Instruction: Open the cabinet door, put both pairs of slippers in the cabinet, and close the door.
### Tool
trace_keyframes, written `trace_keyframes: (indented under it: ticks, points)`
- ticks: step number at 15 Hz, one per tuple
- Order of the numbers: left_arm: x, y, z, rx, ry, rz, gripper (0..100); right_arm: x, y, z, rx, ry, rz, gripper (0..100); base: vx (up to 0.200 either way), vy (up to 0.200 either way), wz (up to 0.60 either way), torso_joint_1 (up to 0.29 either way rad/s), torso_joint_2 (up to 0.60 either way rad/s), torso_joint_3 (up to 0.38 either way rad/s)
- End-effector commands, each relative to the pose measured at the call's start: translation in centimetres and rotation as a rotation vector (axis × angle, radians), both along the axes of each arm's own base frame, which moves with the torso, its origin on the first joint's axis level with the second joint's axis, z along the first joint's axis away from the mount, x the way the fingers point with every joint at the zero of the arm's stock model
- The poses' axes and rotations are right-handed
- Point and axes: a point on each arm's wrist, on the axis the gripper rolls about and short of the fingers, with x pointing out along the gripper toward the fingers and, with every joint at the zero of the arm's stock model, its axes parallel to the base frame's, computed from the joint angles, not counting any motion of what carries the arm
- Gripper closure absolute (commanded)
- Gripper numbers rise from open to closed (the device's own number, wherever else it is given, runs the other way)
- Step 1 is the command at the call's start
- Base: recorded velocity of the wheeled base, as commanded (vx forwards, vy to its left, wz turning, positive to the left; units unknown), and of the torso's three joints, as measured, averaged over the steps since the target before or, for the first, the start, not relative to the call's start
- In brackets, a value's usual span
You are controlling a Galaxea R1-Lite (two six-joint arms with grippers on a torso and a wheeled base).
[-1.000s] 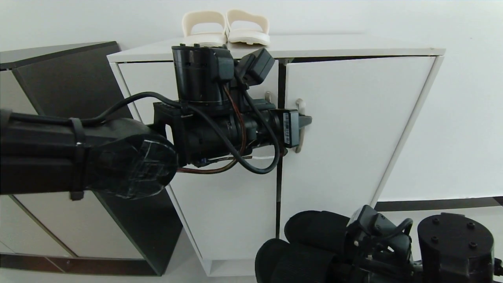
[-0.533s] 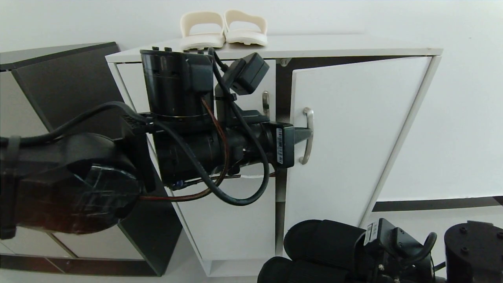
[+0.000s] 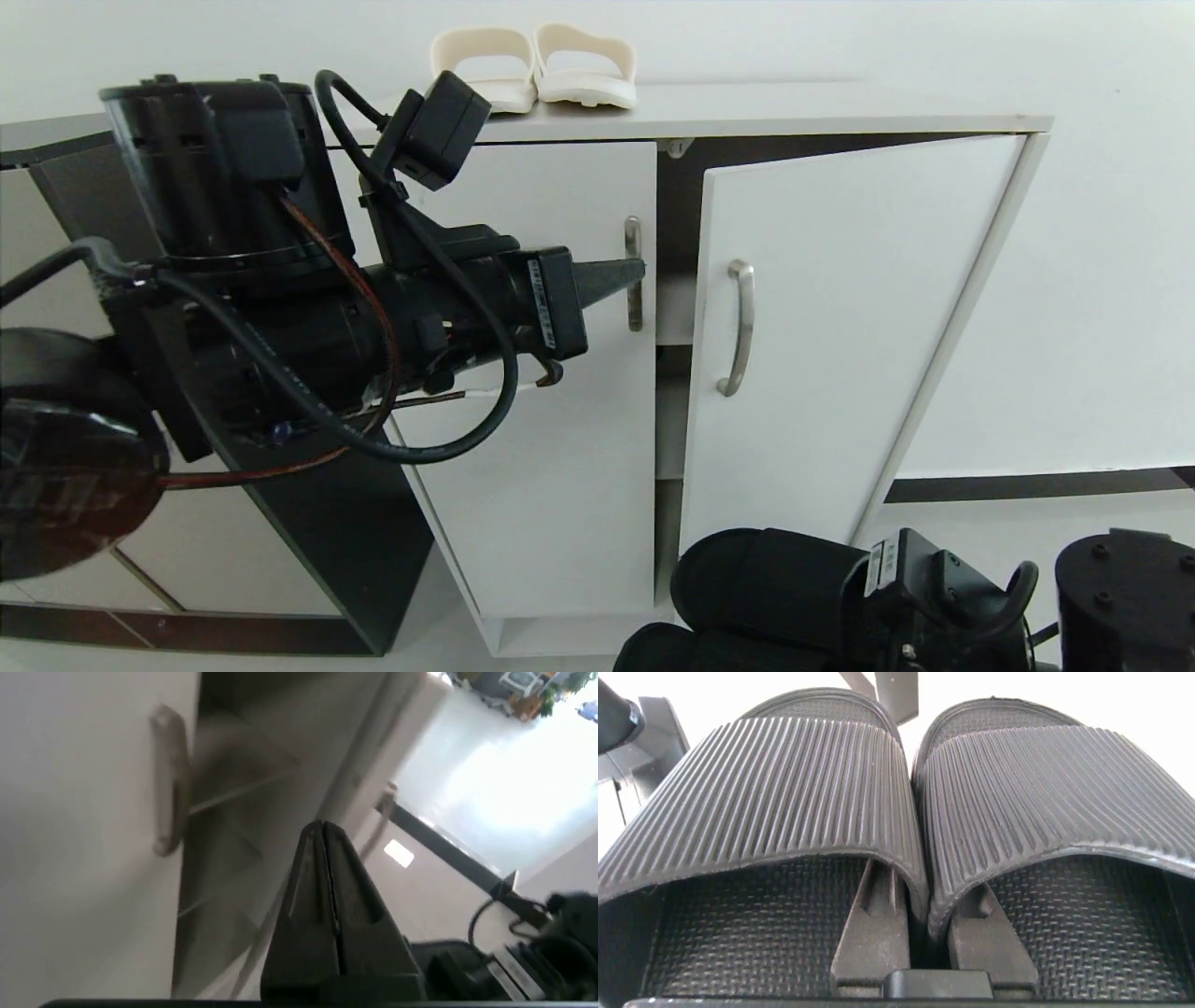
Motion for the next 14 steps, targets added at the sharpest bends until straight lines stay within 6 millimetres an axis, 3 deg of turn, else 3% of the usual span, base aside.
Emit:
trace_keyframes:
  ticks: [1,9,14]
  points:
    - [1.7,-0.9,-0.7,0.0,0.008,0.013,100,-0.2,-0.1,-0.2,-0.008,0.006,0.006,100,0.0,0.0,0.0,0.0,0.0,0.0]
    - [6.1,-4.2,-0.4,-0.023,-0.015,0.017,100,-1.3,0.2,-0.9,-0.039,0.026,0.057,100,0.0,0.0,0.0,0.0,0.0,0.0]
    - [6.4,-4.5,-0.3,-0.029,-0.022,0.017,100,-1.8,0.4,-1.4,-0.088,0.057,0.078,100,0.0,0.0,0.0,0.0,0.0,0.0]
